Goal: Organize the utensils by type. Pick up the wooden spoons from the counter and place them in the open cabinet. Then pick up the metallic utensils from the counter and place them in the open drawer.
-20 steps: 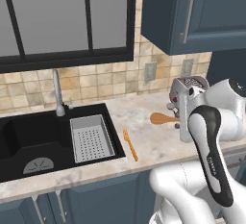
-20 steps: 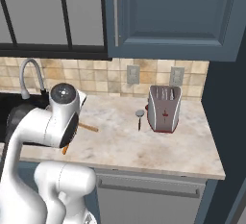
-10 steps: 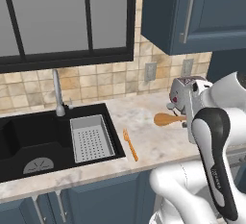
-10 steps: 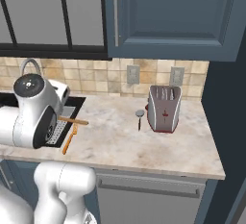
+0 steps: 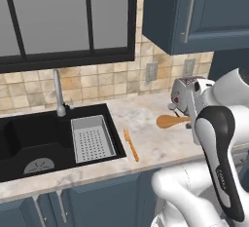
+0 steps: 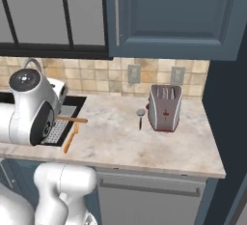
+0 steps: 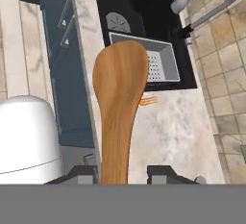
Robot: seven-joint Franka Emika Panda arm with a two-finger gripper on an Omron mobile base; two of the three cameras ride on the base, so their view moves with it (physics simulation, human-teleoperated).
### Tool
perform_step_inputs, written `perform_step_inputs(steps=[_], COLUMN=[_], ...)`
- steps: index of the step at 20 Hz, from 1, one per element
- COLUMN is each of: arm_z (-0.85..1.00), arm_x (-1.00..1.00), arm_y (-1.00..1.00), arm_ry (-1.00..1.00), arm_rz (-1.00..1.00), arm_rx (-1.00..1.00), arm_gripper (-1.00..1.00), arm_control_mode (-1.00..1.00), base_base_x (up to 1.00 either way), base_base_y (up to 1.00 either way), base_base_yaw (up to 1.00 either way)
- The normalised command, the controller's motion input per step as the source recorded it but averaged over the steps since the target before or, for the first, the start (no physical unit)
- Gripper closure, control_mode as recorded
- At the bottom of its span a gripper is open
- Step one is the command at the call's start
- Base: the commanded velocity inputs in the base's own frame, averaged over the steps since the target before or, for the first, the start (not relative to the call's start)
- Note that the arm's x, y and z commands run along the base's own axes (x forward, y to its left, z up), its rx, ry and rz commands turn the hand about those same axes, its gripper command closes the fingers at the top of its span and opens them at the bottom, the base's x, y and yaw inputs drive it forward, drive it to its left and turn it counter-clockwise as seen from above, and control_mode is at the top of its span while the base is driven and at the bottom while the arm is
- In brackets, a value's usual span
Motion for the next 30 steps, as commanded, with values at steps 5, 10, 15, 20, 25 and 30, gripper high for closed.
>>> perform_step_inputs(steps=[5,10,15,20,25,30], arm_z=[0.0,0.0,0.0,0.0,0.0,0.0], arm_x=[0.0,0.0,0.0,0.0,0.0,0.0], arm_y=[0.0,0.0,0.0,0.0,0.0,0.0], arm_ry=[0.0,0.0,0.0,0.0,0.0,0.0], arm_rz=[0.0,0.0,0.0,0.0,0.0,0.0], arm_rx=[0.0,0.0,0.0,0.0,0.0,0.0], arm_gripper=[1.0,1.0,1.0,1.0,1.0,1.0], arm_control_mode=[1.0,1.0,1.0,1.0,1.0,1.0], base_base_x=[-0.89,-0.93,-0.49,-0.08,-0.05,-0.05], base_base_y=[0.04,0.12,0.0,0.0,0.0,0.0], base_base_yaw=[0.09,0.32,0.93,1.0,1.0,1.0])
